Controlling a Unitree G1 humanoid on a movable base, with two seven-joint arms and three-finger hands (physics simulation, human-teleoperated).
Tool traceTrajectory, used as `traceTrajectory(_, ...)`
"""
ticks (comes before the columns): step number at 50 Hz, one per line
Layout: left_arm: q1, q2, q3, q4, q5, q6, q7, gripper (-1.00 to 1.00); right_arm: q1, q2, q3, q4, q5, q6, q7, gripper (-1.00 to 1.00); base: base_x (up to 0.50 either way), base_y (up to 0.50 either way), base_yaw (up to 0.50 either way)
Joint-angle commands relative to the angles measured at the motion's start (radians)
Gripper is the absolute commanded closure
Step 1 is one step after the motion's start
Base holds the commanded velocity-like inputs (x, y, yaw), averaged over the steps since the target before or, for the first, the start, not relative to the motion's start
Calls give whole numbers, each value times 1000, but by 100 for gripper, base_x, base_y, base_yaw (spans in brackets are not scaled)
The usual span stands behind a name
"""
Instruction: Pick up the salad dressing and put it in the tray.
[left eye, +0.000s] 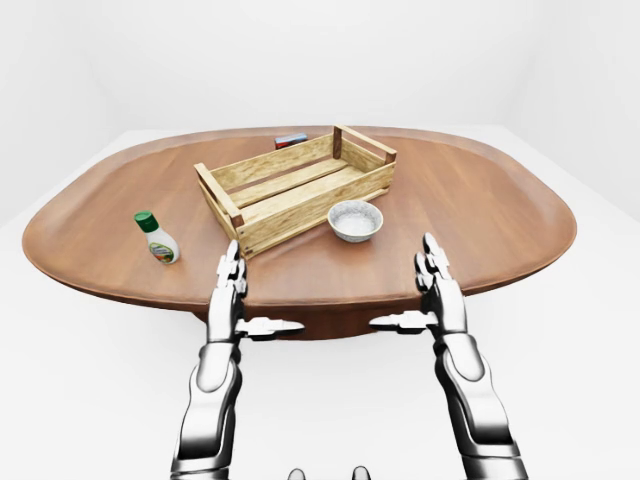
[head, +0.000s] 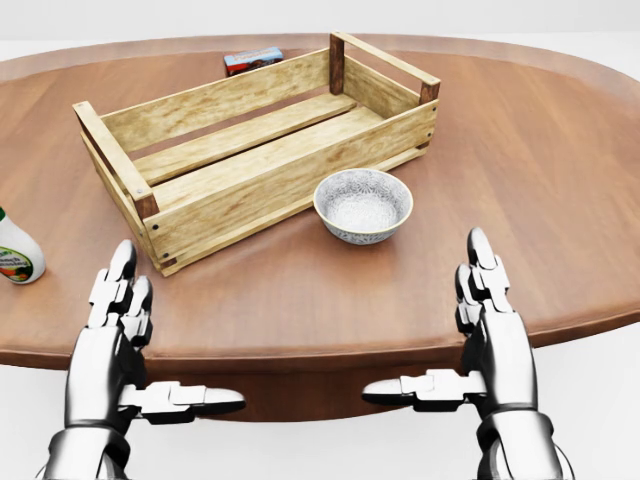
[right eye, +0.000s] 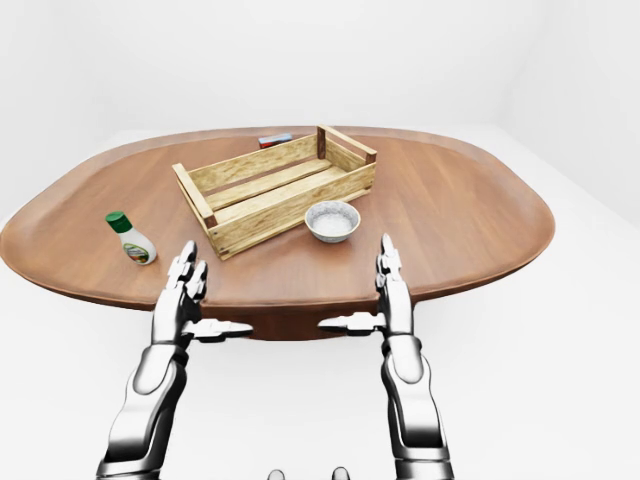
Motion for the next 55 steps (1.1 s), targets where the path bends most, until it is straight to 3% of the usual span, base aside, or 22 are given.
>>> traceTrajectory(1, 11, 42, 104, -351, -32, 8, -38, -100, -1, -44, -99, -422, 8, 0, 17, -100, 0, 0, 0)
traceTrajectory(8, -37, 81, 224, -491, -76, 8, -64, -100, -18, -70, -208, -647, 13, 0, 65, -100, 0, 0, 0)
traceTrajectory(17, -95, 133, 335, -657, -139, 8, -67, -100, -63, -89, -248, -758, -4, 0, 83, -100, 0, 0, 0)
traceTrajectory(21, -127, 166, 398, -674, -178, 8, -54, -100, -56, -82, -250, -723, -11, 0, 82, -100, 0, 0, 0)
traceTrajectory(27, -174, 245, 521, -674, -270, 8, -13, -100, -49, -88, -183, -638, -147, 0, 76, -100, 0, 8, 0)
traceTrajectory(30, -182, 275, 556, -678, -309, 8, 6, -100, -56, -103, -152, -606, -233, 0, 77, -100, 0, 50, 0)
traceTrajectory(34, -196, 315, 601, -677, -359, 8, 38, -100, -55, -77, -157, -597, -247, 0, 92, -100, 0, 50, 0)
traceTrajectory(38, -194, 333, 609, -676, -391, 8, 70, -100, -47, -76, -166, -595, -268, 0, 90, -100, 0, 50, 0)
traceTrajectory(46, -178, 324, 579, -684, -384, 8, 74, -100, -78, -87, -173, -555, -286, 0, 108, -100, 5, 50, 0)
traceTrajectory(55, -178, 327, 590, -669, -378, 8, 65, -100, -83, -85, -125, -514, -341, 0, 114, -100, 31, 47, 0)
